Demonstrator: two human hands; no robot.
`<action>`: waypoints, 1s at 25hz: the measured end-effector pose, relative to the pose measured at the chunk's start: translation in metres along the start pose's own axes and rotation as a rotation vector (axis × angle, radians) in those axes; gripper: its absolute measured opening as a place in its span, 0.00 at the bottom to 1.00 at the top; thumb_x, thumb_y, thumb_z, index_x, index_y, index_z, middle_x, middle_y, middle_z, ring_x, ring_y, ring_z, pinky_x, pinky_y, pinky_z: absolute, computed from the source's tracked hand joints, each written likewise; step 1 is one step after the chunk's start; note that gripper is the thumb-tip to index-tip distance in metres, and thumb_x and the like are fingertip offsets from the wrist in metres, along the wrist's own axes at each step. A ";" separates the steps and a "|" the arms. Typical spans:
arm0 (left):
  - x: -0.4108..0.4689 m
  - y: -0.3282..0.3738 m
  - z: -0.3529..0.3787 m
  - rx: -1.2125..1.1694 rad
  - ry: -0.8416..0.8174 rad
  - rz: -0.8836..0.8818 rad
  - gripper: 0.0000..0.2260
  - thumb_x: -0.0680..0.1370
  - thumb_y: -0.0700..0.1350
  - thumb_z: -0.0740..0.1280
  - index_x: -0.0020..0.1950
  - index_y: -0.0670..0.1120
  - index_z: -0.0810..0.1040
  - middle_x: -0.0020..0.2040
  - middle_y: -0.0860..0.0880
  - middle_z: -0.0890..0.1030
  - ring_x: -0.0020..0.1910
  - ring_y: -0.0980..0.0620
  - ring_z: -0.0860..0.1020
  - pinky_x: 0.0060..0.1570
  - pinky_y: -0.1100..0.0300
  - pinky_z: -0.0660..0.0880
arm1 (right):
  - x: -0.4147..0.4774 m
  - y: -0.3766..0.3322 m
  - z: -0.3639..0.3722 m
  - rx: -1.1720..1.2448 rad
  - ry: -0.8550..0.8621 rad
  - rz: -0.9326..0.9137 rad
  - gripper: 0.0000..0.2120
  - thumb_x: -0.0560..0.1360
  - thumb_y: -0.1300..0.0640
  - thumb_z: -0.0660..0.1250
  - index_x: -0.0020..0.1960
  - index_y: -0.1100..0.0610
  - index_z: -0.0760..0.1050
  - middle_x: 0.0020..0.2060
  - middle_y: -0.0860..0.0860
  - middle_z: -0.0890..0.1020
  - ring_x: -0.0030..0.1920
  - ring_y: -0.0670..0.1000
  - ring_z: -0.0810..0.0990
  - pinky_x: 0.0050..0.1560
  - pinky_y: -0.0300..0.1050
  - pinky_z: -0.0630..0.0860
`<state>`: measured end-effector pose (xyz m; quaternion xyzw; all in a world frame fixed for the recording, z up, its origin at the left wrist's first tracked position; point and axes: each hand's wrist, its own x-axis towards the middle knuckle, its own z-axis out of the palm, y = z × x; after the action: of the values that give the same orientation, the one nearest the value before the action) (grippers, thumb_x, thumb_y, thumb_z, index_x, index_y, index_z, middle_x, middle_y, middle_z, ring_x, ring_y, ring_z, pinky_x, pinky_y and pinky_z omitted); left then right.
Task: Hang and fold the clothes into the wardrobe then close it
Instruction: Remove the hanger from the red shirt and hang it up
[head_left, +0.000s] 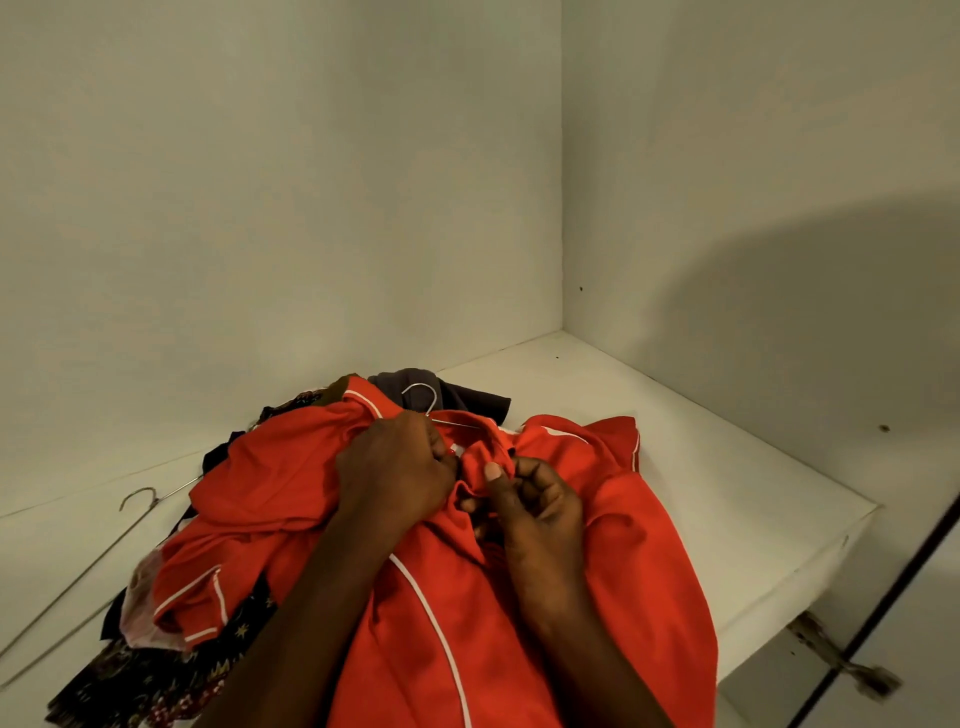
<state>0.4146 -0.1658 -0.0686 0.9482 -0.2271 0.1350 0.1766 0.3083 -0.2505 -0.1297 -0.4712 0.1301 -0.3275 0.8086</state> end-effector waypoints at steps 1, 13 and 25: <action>0.000 -0.001 0.000 -0.050 -0.007 0.011 0.06 0.74 0.55 0.70 0.41 0.54 0.81 0.40 0.56 0.83 0.46 0.52 0.83 0.45 0.57 0.78 | 0.000 0.001 0.000 0.002 0.014 0.003 0.09 0.80 0.64 0.68 0.53 0.71 0.75 0.38 0.69 0.83 0.29 0.51 0.81 0.29 0.40 0.76; -0.038 -0.012 0.003 -0.382 0.227 0.463 0.05 0.71 0.53 0.69 0.43 0.54 0.79 0.43 0.57 0.79 0.42 0.56 0.79 0.38 0.50 0.77 | -0.002 0.013 -0.001 -0.112 0.084 -0.134 0.09 0.76 0.69 0.71 0.40 0.58 0.82 0.35 0.59 0.84 0.35 0.53 0.82 0.36 0.45 0.79; -0.041 -0.010 0.004 -0.457 0.151 0.261 0.07 0.64 0.56 0.68 0.35 0.55 0.79 0.32 0.59 0.79 0.32 0.61 0.77 0.32 0.58 0.75 | -0.003 0.023 -0.006 -0.232 0.087 -0.197 0.13 0.74 0.67 0.72 0.48 0.50 0.87 0.46 0.54 0.88 0.49 0.56 0.87 0.51 0.54 0.82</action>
<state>0.3847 -0.1435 -0.0888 0.8337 -0.3579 0.1720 0.3837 0.3120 -0.2451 -0.1527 -0.5575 0.1551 -0.4078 0.7063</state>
